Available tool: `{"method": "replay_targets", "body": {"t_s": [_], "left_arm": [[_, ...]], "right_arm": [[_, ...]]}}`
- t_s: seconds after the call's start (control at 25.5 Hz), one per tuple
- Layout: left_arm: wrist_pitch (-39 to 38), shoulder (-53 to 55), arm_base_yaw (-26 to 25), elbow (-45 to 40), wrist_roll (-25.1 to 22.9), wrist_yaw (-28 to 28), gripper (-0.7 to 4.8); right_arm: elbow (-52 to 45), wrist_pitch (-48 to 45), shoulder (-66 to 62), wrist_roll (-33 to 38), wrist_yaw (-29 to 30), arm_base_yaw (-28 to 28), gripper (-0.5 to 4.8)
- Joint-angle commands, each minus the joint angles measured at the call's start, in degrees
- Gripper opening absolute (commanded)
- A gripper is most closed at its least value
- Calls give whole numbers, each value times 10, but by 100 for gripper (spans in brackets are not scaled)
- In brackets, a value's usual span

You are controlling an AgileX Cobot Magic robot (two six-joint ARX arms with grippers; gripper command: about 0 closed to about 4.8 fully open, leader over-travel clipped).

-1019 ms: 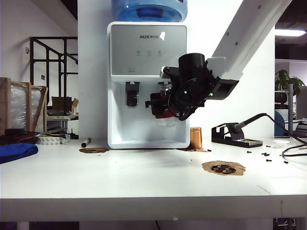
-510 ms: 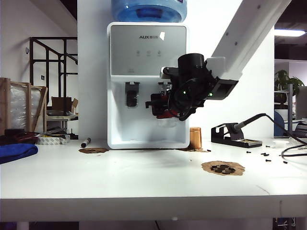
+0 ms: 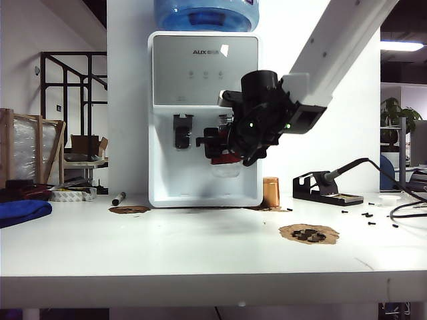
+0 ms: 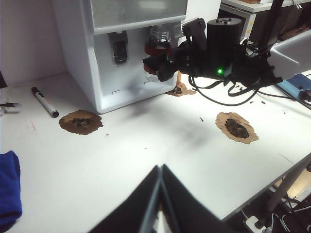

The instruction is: Pick up the water bottle with two loops of red belts, then reach the front water dispenser and gently press the gray-black baffle horizontally to get a little water.

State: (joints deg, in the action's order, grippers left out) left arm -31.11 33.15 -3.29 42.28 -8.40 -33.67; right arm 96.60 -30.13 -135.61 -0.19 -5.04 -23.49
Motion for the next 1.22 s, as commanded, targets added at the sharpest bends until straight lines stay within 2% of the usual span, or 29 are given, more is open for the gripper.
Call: {"method": "replay_targets", "body": {"t_s": [0.04,0.24,0.31,0.55,0.63,0.74,0.82,0.94,1.22], "left_arm": [[3,0,0,4,-2,-1,-4],[3,0,0,4,-2,-1,-4],[3,0,0,4,-2,-1,-4],[3,0,0,4,-2,-1,-4],[2,0,0,4,-2,-2,-4],[1,0,0,4,-2,1,-4],[-13,-4,-2,5,-2,2,-4],[-30,-20,-2,6,-2,2,-4],[-86,-99,-2,6,-32,2,-4]], "right_arm": [[-40,-43,35,2,-5,-2,-4],[-179,-208,85,6,-7,-2,-4],[-212,-234,97,7,9,-2,-4],[-289,-250,130,11,65,-7,-4],[-327,-265,140,16,122,-9,-4],[-359,-266,151,17,152,-12,-4],[-384,-267,163,16,210,-19,-4],[-385,-266,166,15,262,-27,-4],[-385,-263,166,15,296,-64,-4]]}}
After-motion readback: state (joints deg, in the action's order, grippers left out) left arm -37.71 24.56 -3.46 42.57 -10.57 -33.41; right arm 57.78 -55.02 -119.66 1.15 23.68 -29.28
